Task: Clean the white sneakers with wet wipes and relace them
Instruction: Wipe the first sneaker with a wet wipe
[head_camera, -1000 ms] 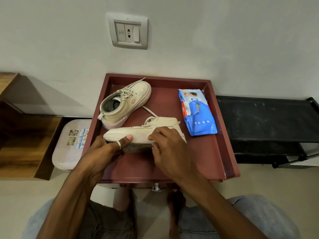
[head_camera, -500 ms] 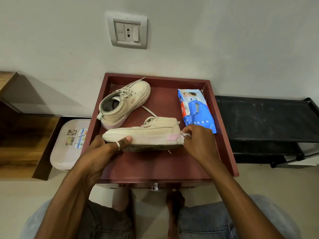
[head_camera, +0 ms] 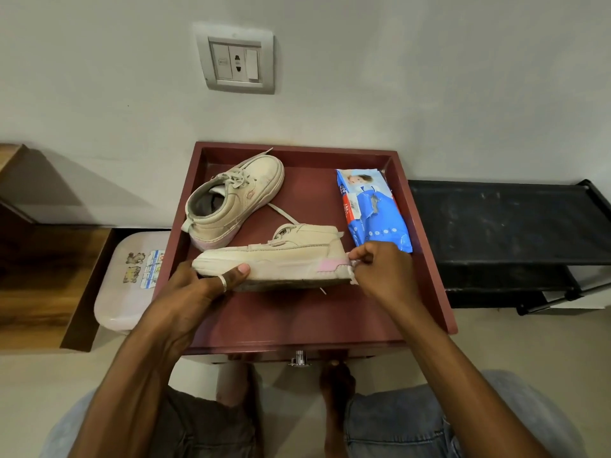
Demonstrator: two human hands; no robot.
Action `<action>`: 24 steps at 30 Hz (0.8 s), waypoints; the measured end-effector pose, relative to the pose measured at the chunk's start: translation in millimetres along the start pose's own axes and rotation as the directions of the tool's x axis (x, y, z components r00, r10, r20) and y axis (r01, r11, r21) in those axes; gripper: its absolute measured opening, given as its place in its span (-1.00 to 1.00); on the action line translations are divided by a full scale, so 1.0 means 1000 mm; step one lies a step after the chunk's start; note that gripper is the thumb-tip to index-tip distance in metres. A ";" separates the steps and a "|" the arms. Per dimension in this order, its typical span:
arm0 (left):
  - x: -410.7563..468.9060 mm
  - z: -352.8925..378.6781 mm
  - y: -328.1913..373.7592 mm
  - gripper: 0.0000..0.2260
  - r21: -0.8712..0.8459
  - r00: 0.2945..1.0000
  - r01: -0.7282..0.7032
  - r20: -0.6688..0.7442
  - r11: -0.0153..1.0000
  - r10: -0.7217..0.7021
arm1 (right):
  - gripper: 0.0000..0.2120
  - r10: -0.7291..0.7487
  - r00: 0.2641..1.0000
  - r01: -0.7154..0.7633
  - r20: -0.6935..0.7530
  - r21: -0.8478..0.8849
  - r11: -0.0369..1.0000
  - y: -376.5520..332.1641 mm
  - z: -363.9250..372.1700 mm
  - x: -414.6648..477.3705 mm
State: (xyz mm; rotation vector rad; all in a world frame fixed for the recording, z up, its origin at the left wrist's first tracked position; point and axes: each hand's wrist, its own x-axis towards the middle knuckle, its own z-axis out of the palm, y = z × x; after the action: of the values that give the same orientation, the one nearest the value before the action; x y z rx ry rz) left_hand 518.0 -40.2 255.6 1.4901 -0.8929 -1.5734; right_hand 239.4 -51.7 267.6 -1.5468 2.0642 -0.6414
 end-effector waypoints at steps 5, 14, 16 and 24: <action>0.004 -0.007 -0.005 -0.15 0.040 0.999 0.013 -0.033 0.999 -0.012 | -0.82 -0.121 0.992 0.120 -0.037 -0.046 0.992 -0.016 0.001 -0.008; -0.008 -0.020 0.006 -0.05 0.294 0.986 0.031 0.150 0.955 -0.078 | -0.83 0.120 0.965 -0.143 0.233 0.085 0.986 0.009 0.007 0.009; -0.009 -0.024 0.008 0.00 0.467 0.984 0.070 0.114 0.881 -0.139 | -0.81 0.053 0.964 -0.082 0.260 0.103 0.991 0.008 0.006 0.008; 0.004 -0.011 0.003 -0.19 0.752 0.994 -0.106 0.092 0.650 0.056 | -0.77 -0.119 0.947 0.108 0.300 0.053 0.993 0.010 0.000 0.005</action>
State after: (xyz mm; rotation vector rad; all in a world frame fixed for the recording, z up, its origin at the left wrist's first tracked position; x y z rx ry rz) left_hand 529.6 -45.3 255.8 1.9189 -1.7879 -1.2116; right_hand 230.8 -53.7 260.3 -1.6391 1.7381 -0.4453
